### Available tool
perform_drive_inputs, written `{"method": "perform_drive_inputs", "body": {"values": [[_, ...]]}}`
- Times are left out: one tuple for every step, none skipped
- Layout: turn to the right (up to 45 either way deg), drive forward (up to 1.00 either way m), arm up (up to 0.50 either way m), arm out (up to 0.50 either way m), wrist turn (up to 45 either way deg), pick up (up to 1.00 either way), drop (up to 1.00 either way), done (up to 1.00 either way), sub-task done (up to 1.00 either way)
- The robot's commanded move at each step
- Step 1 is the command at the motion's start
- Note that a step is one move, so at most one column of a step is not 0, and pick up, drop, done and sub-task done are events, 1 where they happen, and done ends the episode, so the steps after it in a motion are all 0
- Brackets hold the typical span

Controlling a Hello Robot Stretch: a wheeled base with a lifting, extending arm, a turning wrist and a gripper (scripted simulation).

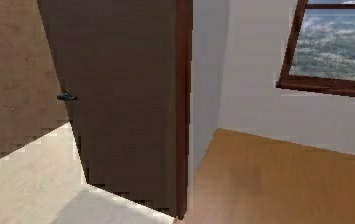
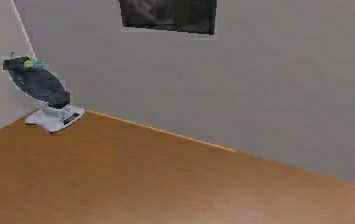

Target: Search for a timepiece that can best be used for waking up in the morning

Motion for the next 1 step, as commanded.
{"method": "perform_drive_inputs", "body": {"values": [[-45.0, 0.0, 0.0, 0.0, 0.0, 0.0, 0.0, 0.0, 0.0]]}}
